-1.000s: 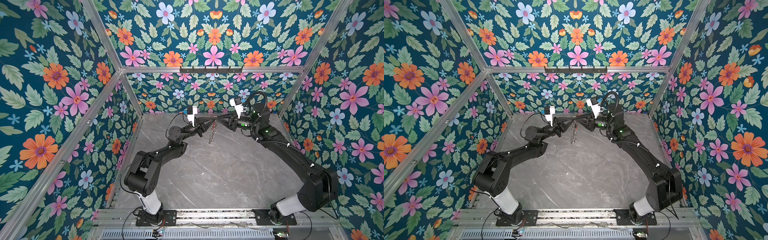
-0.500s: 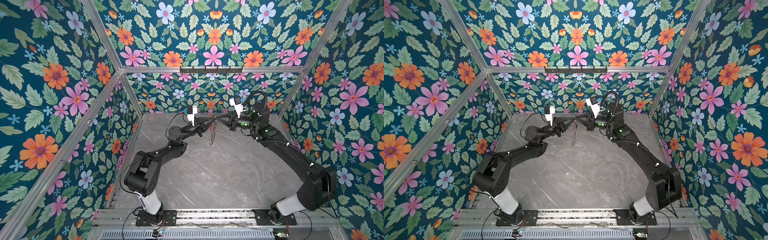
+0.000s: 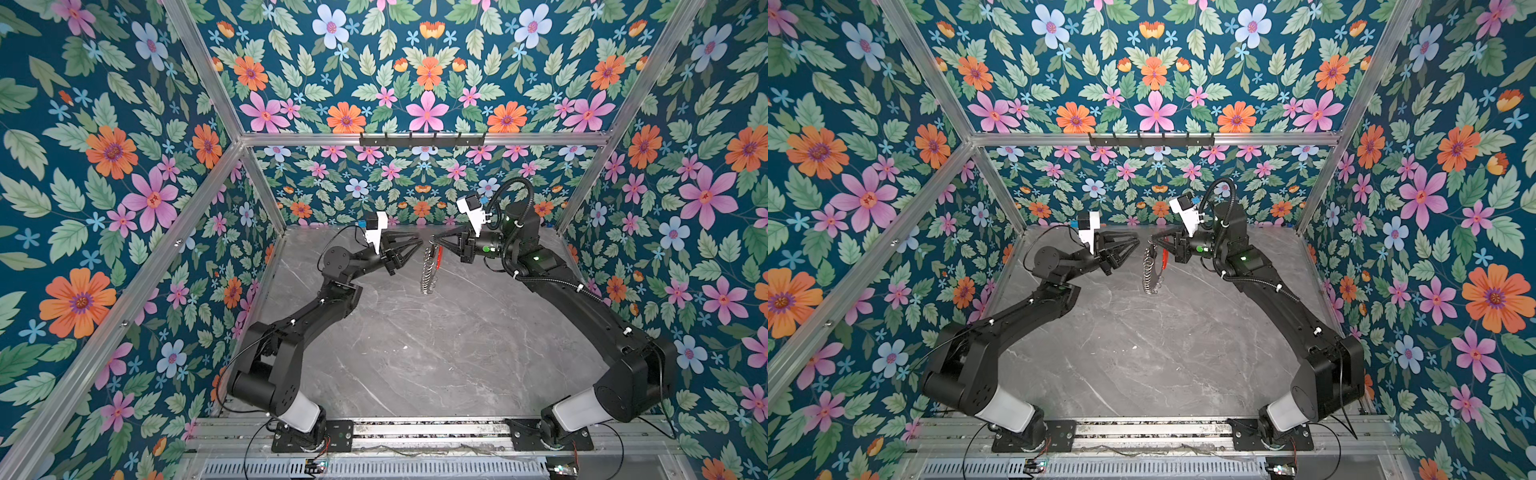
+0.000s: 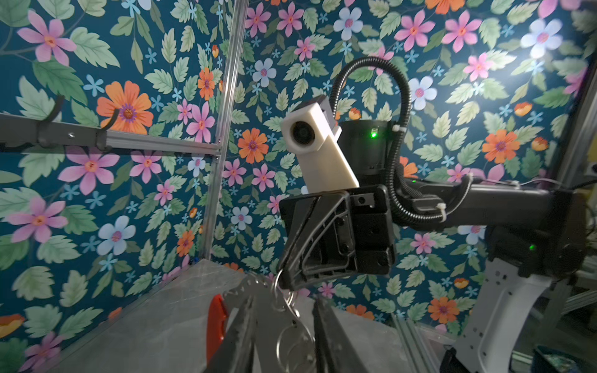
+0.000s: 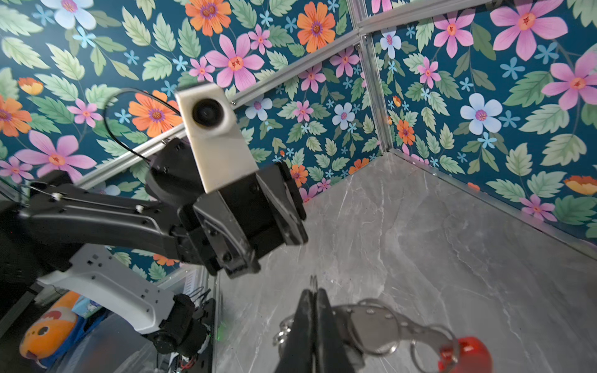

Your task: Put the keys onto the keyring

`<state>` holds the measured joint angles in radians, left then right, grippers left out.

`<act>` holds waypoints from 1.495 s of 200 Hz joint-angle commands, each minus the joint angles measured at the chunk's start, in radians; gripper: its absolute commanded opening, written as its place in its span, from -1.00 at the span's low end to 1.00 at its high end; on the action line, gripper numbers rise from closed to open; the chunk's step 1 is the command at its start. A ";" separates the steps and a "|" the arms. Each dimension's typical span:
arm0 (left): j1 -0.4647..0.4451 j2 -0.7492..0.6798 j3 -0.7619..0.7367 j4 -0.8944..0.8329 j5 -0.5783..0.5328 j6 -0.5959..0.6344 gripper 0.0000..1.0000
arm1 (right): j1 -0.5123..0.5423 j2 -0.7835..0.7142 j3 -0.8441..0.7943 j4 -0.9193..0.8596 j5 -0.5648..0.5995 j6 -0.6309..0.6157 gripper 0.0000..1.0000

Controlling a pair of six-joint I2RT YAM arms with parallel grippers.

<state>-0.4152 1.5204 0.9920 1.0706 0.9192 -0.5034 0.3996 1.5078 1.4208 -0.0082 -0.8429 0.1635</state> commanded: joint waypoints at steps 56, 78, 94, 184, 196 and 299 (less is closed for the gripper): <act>-0.001 0.007 0.287 -1.028 0.152 0.686 -0.44 | 0.094 0.003 0.099 -0.360 0.237 -0.463 -1.00; 0.000 0.013 0.298 -1.028 0.164 0.688 -0.44 | 0.096 0.000 0.093 -0.361 0.228 -0.468 -1.00; 0.000 0.017 0.301 -1.024 0.174 0.689 -0.44 | 0.100 -0.001 0.089 -0.361 0.225 -0.469 -1.00; 0.000 0.022 0.316 -1.020 0.191 0.686 -0.44 | 0.118 0.022 0.112 -0.376 0.206 -0.473 -1.00; -0.002 0.025 0.318 -1.020 0.196 0.684 -0.48 | 0.120 0.023 0.114 -0.379 0.205 -0.472 -1.00; -0.003 0.035 0.307 -1.007 0.236 0.670 -0.59 | 0.121 0.022 0.115 -0.333 0.192 -0.439 -1.00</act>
<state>-0.4179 1.5551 1.2984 0.0414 1.1358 0.1658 0.5186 1.5295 1.5288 -0.3981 -0.6117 -0.2855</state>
